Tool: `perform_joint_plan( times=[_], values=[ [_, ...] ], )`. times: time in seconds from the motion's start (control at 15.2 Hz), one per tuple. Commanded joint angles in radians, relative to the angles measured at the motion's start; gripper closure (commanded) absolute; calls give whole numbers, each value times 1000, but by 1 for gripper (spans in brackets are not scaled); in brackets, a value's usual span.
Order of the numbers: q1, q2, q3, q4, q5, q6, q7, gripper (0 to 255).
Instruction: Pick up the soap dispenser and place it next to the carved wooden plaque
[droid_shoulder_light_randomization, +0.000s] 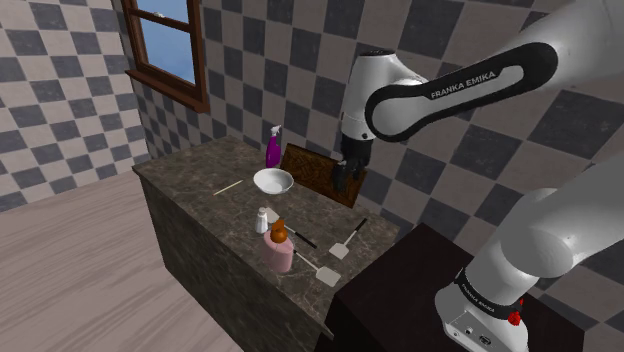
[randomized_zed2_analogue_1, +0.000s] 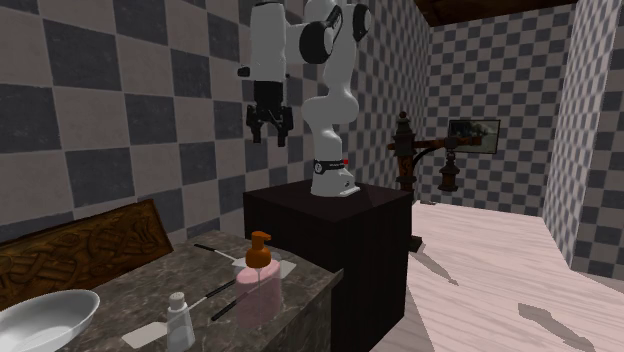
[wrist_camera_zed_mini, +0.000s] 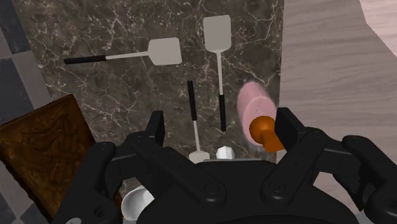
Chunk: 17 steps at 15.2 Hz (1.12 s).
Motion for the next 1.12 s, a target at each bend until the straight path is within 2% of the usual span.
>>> perform_joint_plan(
  times=[0.0, 0.26, 0.59, 1.06],
  values=[
    [0, 66, 24, -2, -10, 68, 32, 0],
    [-9, 228, 68, 27, -67, 191, 113, 0],
    [-5, 447, 92, 98, -201, 314, 249, 0],
    [85, 749, 28, 259, -400, 418, 434, 0]
  ],
)
